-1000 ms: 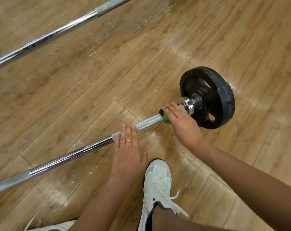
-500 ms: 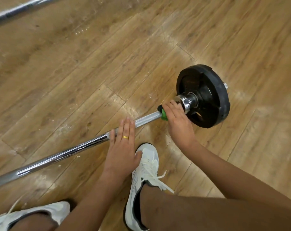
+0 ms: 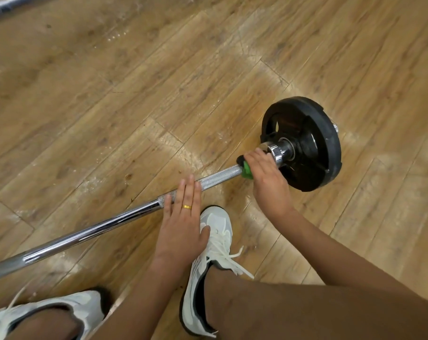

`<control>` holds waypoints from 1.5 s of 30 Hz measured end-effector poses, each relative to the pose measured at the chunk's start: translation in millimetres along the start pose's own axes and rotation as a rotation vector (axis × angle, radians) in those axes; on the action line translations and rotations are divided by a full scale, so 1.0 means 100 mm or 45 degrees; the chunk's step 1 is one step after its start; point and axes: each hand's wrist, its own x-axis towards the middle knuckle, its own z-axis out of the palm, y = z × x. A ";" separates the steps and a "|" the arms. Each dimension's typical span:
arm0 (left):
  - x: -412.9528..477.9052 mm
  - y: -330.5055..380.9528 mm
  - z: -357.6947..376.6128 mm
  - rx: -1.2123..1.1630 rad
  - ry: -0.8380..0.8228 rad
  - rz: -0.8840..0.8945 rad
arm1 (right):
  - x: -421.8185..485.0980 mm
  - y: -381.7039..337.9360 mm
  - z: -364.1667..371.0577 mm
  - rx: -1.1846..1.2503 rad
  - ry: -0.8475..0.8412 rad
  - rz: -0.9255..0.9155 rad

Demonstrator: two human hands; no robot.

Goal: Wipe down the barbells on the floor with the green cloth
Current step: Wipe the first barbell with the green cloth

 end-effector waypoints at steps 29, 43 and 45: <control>0.74 -0.44 -0.33 -0.124 0.055 -0.069 | 0.75 -0.05 0.07 -0.039 0.113 -0.119; 1.11 -0.65 -0.55 0.005 0.041 -0.106 | 1.17 -0.21 0.03 -0.046 0.064 -0.272; 1.16 -0.68 -0.57 0.015 0.039 -0.106 | 1.25 -0.16 0.01 -0.009 0.091 -0.161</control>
